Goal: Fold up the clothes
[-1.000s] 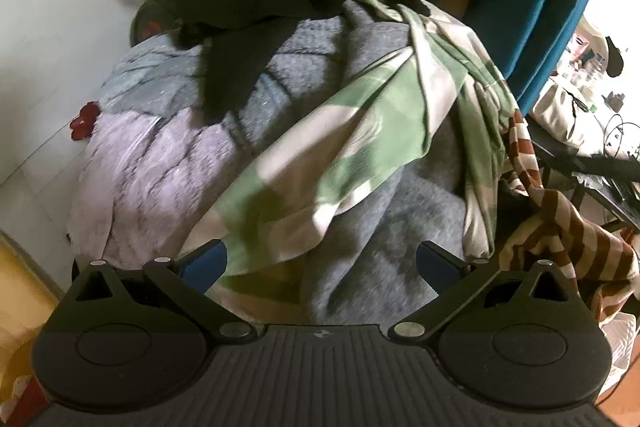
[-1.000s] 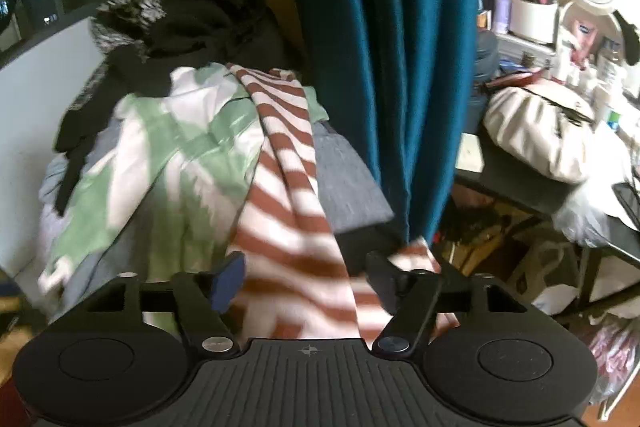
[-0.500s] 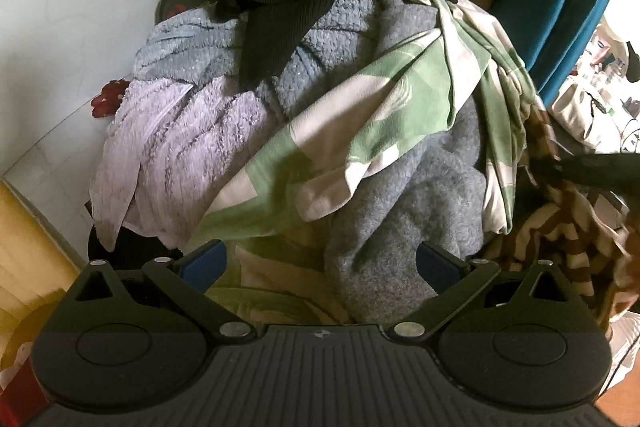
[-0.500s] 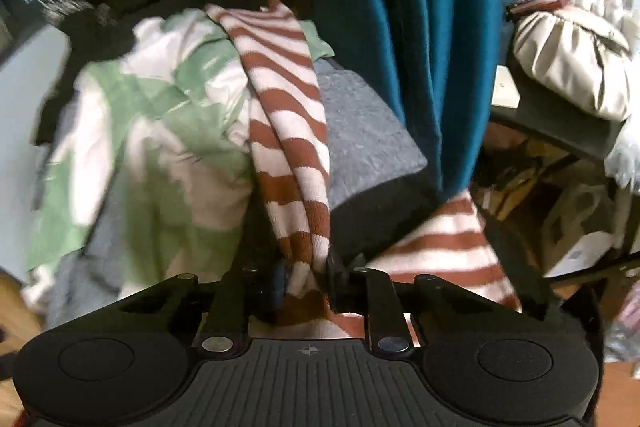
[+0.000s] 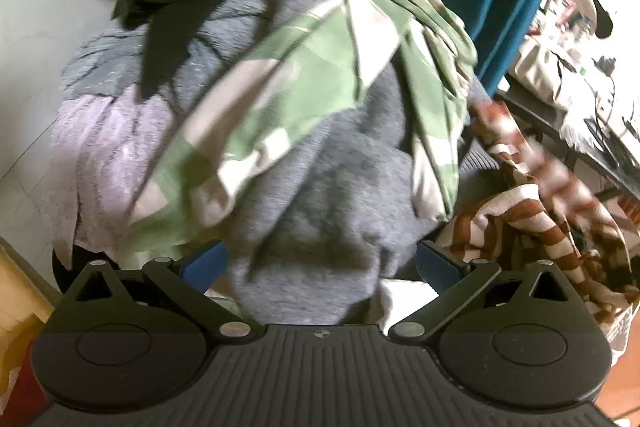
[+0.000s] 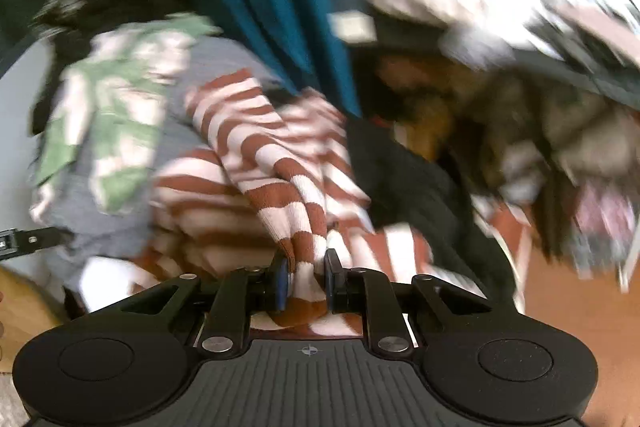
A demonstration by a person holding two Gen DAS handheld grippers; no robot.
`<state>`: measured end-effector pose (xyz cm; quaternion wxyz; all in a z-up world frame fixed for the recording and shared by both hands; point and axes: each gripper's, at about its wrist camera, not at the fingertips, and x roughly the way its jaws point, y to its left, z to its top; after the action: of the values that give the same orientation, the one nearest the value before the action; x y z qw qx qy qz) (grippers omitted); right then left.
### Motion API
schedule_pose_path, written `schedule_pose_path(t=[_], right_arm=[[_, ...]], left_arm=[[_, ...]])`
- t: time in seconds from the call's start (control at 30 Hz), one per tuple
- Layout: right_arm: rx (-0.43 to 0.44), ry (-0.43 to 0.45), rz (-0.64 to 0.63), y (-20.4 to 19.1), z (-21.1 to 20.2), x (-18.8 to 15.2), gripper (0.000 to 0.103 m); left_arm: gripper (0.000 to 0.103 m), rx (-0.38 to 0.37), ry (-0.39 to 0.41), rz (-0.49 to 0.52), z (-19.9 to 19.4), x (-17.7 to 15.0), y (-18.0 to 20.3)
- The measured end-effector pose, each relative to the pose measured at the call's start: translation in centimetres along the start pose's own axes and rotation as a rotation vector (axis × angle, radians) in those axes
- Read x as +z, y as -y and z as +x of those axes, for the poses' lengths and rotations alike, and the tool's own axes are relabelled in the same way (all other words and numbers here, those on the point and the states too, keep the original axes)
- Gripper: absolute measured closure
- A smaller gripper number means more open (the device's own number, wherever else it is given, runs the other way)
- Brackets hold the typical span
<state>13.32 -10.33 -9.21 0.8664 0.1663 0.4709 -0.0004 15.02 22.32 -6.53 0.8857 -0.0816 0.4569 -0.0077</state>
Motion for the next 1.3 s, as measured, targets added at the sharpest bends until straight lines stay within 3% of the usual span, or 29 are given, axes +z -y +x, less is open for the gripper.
schedule_pose_path(t=[0.1, 0.17, 0.2, 0.27, 0.33, 0.47, 0.63, 0.83, 0.93, 1.03, 1.17, 1.3], right_arm=[[-0.042, 0.009, 0.038, 1.2, -0.8, -0.5, 0.082], [-0.069, 0.034, 0.02, 0.4, -1.3, -0.1, 0.068], [-0.072, 0.063, -0.013, -0.5, -1.7, 0.0, 0.067], [-0.065, 0.124, -0.097, -2.4, -2.1, 0.4, 0.049], [-0.057, 0.185, -0.181, -4.4, -2.5, 0.7, 0.044], [0.025, 0.184, -0.303, -8.2, -0.4, 2.1, 0.042], [0.077, 0.053, -0.334, -10.8, 5.7, 2.2, 0.044], [0.033, -0.007, -0.305, -9.0, 8.6, 1.0, 0.077], [0.002, -0.036, -0.251, -7.5, 8.3, 0.7, 0.077], [0.032, -0.039, -0.181, -6.3, 8.1, 0.5, 0.073], [0.045, -0.029, -0.143, -6.0, 7.6, 0.2, 0.067], [0.066, -0.007, -0.104, -5.4, 6.5, -0.3, 0.061]], left_arm=[[0.0, -0.007, -0.005, 0.01, 0.1, 0.0, 0.7], [0.0, -0.011, -0.008, 0.017, 0.1, 0.0, 1.1], [0.0, -0.014, -0.009, 0.02, 0.2, 0.1, 1.3], [0.0, -0.012, -0.003, 0.024, 0.0, 0.1, 1.5], [0.0, -0.003, 0.006, 0.021, -0.4, 0.1, 1.2], [0.0, 0.033, 0.017, -0.005, -0.9, 0.0, 0.2], [0.0, 0.078, 0.031, -0.062, -1.7, -0.5, -1.7], [0.0, 0.114, 0.037, -0.102, -2.2, -0.9, -3.2], [0.0, 0.115, 0.048, -0.108, -2.1, -0.5, -3.5], [0.0, 0.115, 0.065, -0.101, -1.8, 0.1, -3.5], [0.0, 0.108, 0.093, -0.033, -0.9, 1.7, -3.0], [0.0, 0.056, 0.12, 0.082, 0.4, 3.6, -2.5]])
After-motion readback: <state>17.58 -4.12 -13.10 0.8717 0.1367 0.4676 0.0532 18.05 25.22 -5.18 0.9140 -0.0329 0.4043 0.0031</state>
